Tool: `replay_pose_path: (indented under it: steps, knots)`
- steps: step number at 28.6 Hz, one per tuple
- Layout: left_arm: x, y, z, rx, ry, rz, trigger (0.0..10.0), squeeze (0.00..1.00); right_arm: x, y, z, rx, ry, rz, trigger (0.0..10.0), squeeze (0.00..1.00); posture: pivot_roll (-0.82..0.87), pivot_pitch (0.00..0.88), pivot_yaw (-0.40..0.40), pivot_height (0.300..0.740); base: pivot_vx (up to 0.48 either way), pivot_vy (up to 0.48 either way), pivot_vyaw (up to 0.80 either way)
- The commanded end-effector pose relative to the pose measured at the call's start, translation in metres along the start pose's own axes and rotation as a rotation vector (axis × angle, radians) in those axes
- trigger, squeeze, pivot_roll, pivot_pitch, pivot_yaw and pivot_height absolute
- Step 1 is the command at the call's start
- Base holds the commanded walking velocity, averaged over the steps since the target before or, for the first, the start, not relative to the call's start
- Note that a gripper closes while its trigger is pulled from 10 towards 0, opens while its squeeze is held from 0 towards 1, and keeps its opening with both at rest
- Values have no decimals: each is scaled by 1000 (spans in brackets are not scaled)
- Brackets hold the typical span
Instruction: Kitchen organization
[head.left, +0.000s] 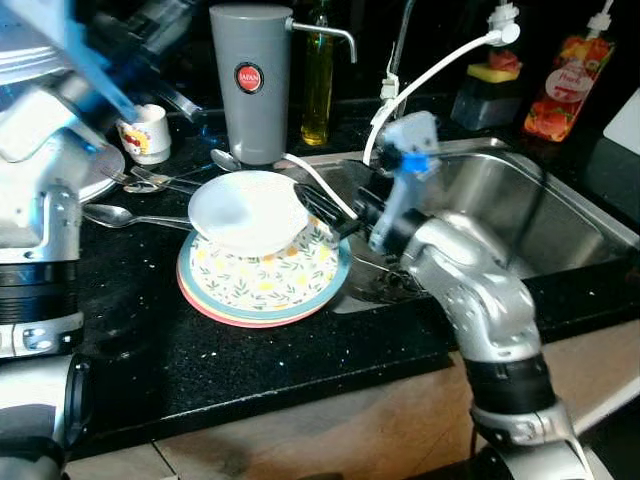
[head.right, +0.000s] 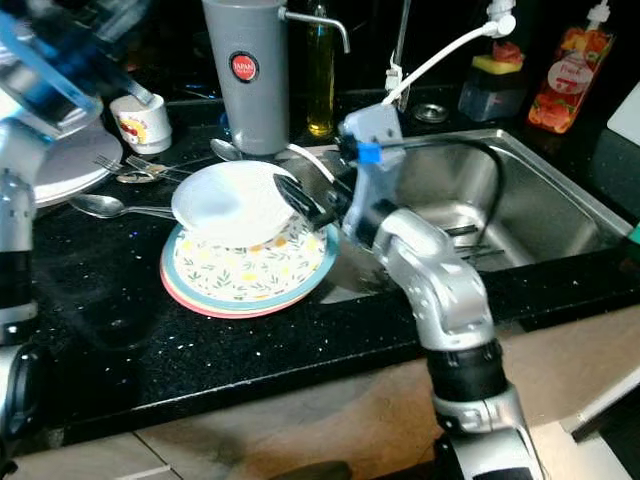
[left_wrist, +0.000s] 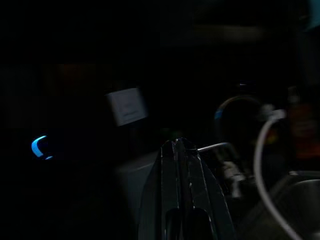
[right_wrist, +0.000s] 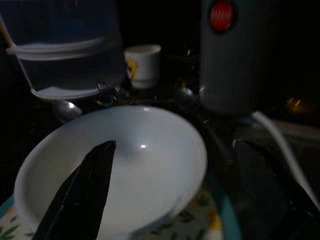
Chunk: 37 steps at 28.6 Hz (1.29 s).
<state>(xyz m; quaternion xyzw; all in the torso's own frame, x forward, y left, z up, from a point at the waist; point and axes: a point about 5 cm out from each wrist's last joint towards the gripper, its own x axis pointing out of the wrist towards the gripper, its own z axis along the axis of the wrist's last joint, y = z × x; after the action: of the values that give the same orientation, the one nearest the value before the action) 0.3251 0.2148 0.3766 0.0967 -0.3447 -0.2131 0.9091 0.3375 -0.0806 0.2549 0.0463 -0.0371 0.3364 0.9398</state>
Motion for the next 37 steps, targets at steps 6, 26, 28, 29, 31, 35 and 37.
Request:
replay_pose_path:
  steps: [6,26,28,29,31,35,37]
  knots:
    - [-6,10,-1,11,26,118,10000,0,9,-28,-30,247,200,-126,10000,0,56,0,-55,740,0,0,0]
    - [-11,-14,-54,71,295,133,10000,0,3,-34,16,425,-60,-85,0,0,37,0,-38,740,0,0,0]
    - [-23,-13,-84,21,492,205,10000,0,-2,-35,38,404,-176,-72,0,0,35,0,-36,740,0,0,0]
    - [-23,-13,-84,21,492,205,10000,0,-2,-35,38,404,-176,-72,0,0,35,0,-36,740,0,0,0]
    - [-35,-10,-102,-138,584,290,10000,0,-11,-45,55,360,-249,-122,0,0,33,0,-32,740,0,0,0]
    - [-48,-15,-112,-291,638,295,10000,0,-24,-65,61,307,-260,-248,0,0,31,0,-29,740,0,0,0]
    - [-55,-21,-114,-378,647,270,10000,0,-36,-89,50,287,-203,-407,4078,0,29,0,-25,740,0,0,0]
